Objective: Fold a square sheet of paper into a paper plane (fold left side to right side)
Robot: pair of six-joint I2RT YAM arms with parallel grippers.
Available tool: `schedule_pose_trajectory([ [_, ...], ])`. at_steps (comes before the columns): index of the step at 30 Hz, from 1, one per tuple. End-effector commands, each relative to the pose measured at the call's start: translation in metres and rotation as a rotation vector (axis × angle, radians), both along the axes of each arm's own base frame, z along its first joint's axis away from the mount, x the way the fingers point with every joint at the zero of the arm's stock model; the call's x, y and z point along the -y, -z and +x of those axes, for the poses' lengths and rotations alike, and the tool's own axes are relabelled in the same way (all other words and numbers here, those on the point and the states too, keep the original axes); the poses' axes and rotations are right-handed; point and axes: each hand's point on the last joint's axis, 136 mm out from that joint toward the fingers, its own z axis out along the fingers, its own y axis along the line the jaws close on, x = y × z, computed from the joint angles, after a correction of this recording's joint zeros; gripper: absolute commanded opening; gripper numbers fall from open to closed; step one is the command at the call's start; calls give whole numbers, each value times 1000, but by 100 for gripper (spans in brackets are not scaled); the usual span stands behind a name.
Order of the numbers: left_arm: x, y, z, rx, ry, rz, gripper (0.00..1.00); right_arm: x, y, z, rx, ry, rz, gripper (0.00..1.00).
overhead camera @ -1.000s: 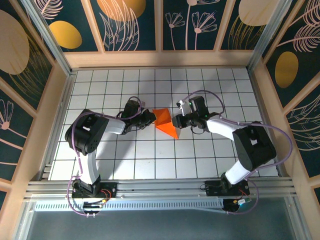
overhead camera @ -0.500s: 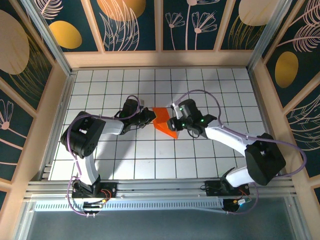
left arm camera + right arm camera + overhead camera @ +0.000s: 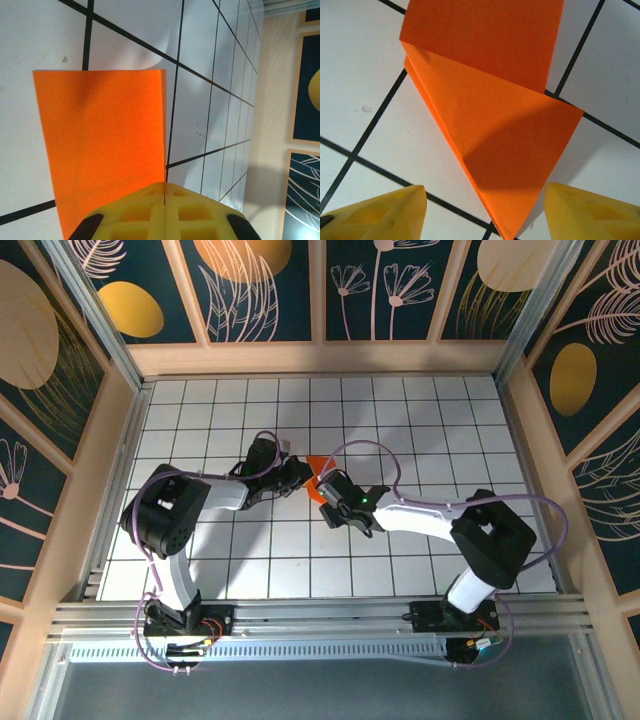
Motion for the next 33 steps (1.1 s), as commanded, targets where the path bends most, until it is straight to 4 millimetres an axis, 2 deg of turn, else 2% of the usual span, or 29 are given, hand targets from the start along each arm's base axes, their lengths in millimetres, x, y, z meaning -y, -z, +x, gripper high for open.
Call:
schedule_pose_trajectory([
  [1,5,-16,2,25,5,-13,2,-4,-7,12,58,46,-19,64],
  [11,8,-21,2,31,12,-15,2,-10,5,16,63,51,-40,56],
  [24,8,-22,2,34,13,-8,2,-3,14,17,71,68,-74,45],
  [33,8,-24,3,36,12,-7,5,-3,16,17,68,62,-83,32],
])
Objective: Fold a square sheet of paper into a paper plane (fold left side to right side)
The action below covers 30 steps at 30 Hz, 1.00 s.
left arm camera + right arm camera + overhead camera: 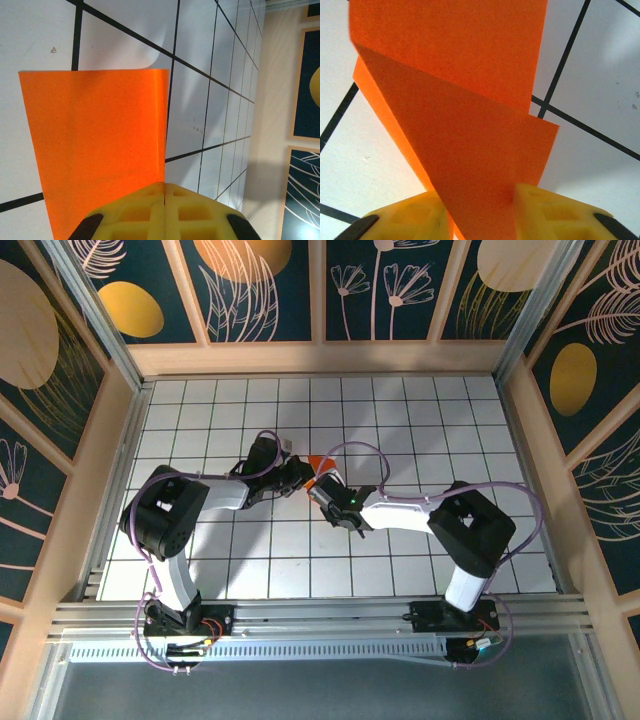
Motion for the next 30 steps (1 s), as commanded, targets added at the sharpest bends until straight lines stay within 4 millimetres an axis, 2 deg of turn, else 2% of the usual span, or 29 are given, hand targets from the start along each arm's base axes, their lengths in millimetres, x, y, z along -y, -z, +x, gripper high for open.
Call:
schedule_pose_trajectory([
  [1,5,-21,6,51,3,-15,6,-5,-3,3,26,14,6,31],
  [11,4,-20,7,49,-4,-7,13,-4,-1,2,22,11,-1,23],
  [17,-6,-25,7,71,-31,19,29,-1,3,1,15,14,-11,14],
  [20,-18,-27,6,76,-60,25,37,0,4,0,15,15,-17,9],
  [21,-25,-21,5,65,-73,35,39,0,4,0,17,14,-18,7],
  [22,-31,-32,5,86,-86,28,40,1,4,1,18,13,-21,6],
  [30,-75,-37,-6,101,-151,94,50,0,10,-1,4,-9,-38,0],
])
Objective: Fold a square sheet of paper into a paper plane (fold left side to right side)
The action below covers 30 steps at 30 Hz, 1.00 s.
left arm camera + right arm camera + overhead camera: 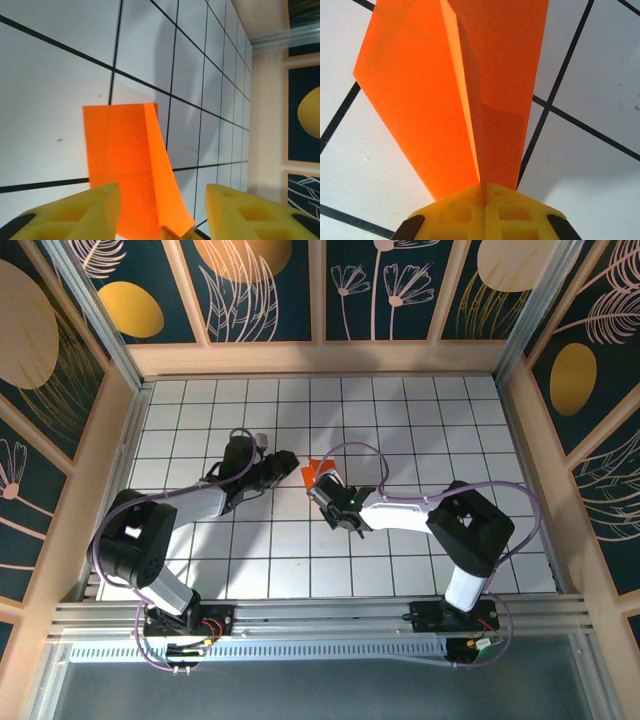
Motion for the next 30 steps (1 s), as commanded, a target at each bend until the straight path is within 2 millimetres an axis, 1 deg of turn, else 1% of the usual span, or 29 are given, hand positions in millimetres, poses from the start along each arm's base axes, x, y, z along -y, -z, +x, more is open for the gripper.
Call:
schedule_pose_trajectory([
  [1,-21,2,-7,2,-30,48,51,1,7,-1,0,-6,-27,0],
  [4,-36,0,-11,6,-58,58,53,-5,4,-2,-22,-22,12,0],
  [6,-41,-2,-13,9,-63,71,53,-9,0,-3,-41,-34,41,0],
  [10,-43,-6,-16,24,-35,104,53,-15,-2,-8,-121,-57,135,0],
  [16,-36,-3,-24,27,26,95,52,-18,-2,-15,-269,-83,288,0],
  [22,-29,1,-29,17,67,61,50,-13,-6,-13,-362,-101,414,0],
  [30,-11,8,-34,-4,120,32,50,-11,-3,-17,-477,-115,564,0],
])
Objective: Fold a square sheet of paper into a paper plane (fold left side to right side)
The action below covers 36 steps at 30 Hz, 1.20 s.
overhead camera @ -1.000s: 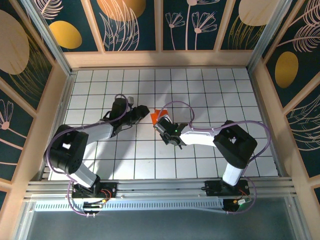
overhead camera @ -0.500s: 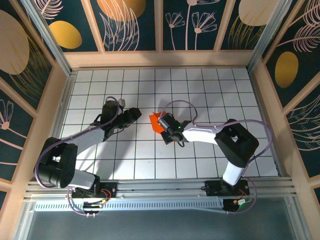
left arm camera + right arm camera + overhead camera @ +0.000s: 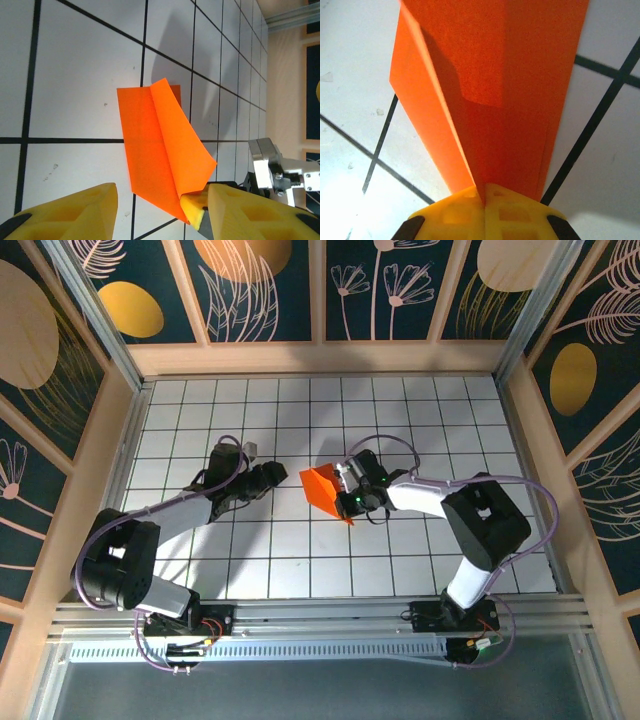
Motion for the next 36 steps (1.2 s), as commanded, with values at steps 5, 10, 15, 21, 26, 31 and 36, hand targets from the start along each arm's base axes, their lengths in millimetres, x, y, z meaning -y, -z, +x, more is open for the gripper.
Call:
schedule_pose_trajectory([
  [5,26,7,-6,-9,79,-28,50,-10,-8,-9,-69,-57,148,0],
  [10,44,13,-7,-21,112,-32,50,-10,-4,-10,-97,-60,161,0],
  [15,57,18,-7,-32,135,-37,50,-7,0,-9,-107,-50,151,0],
  [21,69,21,-5,-40,154,-43,50,-6,2,-8,-111,-45,152,0],
  [26,78,30,-3,-61,168,-43,51,-6,1,-8,-113,-43,154,0],
  [31,86,34,-1,-70,181,-49,51,-7,1,-8,-112,-45,157,0],
  [36,93,38,1,-80,193,-53,51,-8,1,-8,-116,-47,159,0],
])
